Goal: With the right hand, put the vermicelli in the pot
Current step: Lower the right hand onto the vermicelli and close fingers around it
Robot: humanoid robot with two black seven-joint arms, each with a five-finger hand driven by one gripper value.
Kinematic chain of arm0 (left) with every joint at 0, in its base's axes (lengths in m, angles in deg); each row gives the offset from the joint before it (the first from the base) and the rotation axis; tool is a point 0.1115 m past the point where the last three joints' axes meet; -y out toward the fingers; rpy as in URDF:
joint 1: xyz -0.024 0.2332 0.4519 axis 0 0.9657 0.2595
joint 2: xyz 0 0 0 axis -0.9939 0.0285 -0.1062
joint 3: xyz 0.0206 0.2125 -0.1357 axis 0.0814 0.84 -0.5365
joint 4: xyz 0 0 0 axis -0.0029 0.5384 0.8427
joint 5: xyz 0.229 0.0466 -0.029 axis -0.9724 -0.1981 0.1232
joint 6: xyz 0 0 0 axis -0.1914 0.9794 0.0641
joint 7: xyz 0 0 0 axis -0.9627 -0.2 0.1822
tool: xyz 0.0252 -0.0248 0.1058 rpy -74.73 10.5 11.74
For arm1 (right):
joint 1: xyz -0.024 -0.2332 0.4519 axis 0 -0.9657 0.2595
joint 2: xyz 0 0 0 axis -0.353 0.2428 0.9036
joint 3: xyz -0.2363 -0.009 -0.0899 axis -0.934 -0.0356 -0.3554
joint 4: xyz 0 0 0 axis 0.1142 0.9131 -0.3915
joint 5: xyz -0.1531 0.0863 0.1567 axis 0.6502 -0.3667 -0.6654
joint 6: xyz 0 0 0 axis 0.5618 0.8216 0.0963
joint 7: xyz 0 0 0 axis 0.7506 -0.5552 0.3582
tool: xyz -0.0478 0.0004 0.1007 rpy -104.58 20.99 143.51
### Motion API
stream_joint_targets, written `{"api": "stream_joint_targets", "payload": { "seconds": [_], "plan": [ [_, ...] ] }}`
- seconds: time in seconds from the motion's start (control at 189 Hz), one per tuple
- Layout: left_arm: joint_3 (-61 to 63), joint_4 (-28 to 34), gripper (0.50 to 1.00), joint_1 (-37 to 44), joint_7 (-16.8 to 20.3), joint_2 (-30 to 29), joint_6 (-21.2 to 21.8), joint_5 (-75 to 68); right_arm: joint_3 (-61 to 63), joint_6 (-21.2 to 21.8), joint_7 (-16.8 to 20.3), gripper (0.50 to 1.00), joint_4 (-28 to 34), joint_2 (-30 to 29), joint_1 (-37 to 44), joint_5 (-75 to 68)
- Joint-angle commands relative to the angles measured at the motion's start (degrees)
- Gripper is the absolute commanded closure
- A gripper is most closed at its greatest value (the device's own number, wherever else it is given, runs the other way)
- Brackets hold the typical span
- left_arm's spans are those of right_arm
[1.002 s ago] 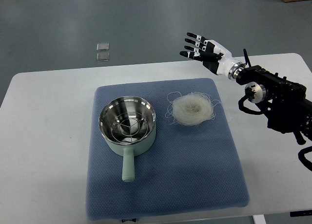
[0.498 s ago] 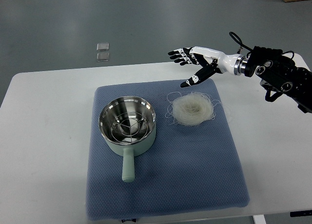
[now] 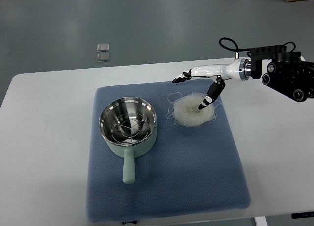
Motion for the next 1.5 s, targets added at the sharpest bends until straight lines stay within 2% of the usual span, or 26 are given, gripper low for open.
{"api": "stream_joint_targets", "payload": {
  "seconds": [0.0,0.286,0.583,0.8,1.076,1.362,1.494],
  "plan": [
    [0.00,0.00,0.500,0.00,0.00,0.00,0.00,0.01,-0.21,-0.87,0.04,0.562,0.06,-0.27,-0.45,0.37],
    [0.00,0.00,0.500,0.00,0.00,0.00,0.00,0.01,-1.44,-1.22,0.04,0.562,0.06,-0.71,-0.89,0.90],
    [0.00,0.00,0.500,0.00,0.00,0.00,0.00,0.01,-1.62,-5.52,0.04,0.564,0.06,-1.50,-3.53,2.92],
    [0.00,0.00,0.500,0.00,0.00,0.00,0.00,0.01,-3.11,-6.05,0.12,0.564,-0.55,-2.65,-3.71,3.45],
    [0.00,0.00,0.500,0.00,0.00,0.00,0.00,0.01,-6.54,-10.27,0.30,0.564,-1.96,-2.82,-3.79,3.45],
    [0.00,0.00,0.500,0.00,0.00,0.00,0.00,0.01,-6.54,-10.71,0.56,0.570,-3.10,-3.26,-4.67,3.45],
    [0.00,0.00,0.500,0.00,0.00,0.00,0.00,0.01,-6.72,-12.55,0.56,0.583,-3.19,-3.96,-5.38,3.36]
  ]
}}
